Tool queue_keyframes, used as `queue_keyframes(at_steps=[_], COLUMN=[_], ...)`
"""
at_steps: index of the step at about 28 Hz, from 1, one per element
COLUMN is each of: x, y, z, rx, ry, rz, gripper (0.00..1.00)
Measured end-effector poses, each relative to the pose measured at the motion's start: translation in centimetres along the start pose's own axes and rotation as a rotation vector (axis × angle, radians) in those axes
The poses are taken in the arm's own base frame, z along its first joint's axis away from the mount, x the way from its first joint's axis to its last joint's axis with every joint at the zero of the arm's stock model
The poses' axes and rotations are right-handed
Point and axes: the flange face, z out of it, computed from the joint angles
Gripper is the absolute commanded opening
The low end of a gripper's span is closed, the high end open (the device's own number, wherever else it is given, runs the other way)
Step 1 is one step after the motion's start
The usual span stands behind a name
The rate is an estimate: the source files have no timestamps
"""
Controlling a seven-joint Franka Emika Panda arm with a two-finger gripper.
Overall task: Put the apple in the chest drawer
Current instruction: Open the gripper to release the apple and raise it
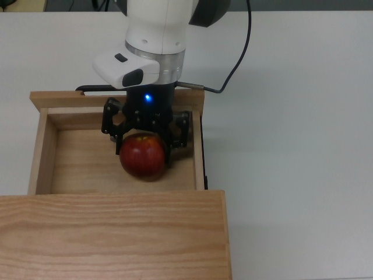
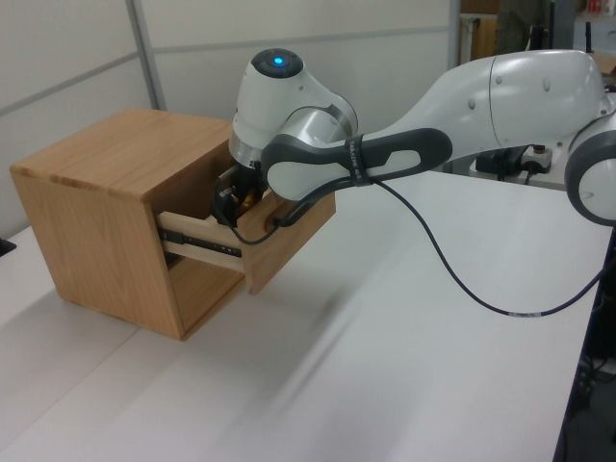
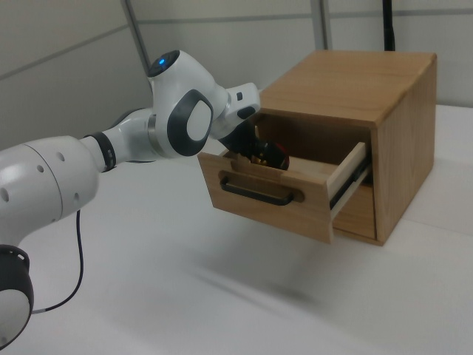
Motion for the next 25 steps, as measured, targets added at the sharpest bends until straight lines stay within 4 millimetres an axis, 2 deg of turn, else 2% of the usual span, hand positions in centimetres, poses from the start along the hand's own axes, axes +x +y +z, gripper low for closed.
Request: queue_keyframes(at_steps=[1, 8, 13, 18, 25], x=[0.0, 0.0, 0.5, 1.9, 2.8], y=[0.0, 0.0, -0.1, 0.2, 0.7], z=[0.0, -0.1, -0.8, -3.5, -8.0], rx=[0.0, 0.003, 0.068, 0.151, 0.176], ry=[0.0, 0.0, -0.004, 0.024, 0.079], rz=[0.0, 0.004, 0.065, 0.142, 0.16], gripper=[1.0, 1.0, 1.0, 1.0, 1.0])
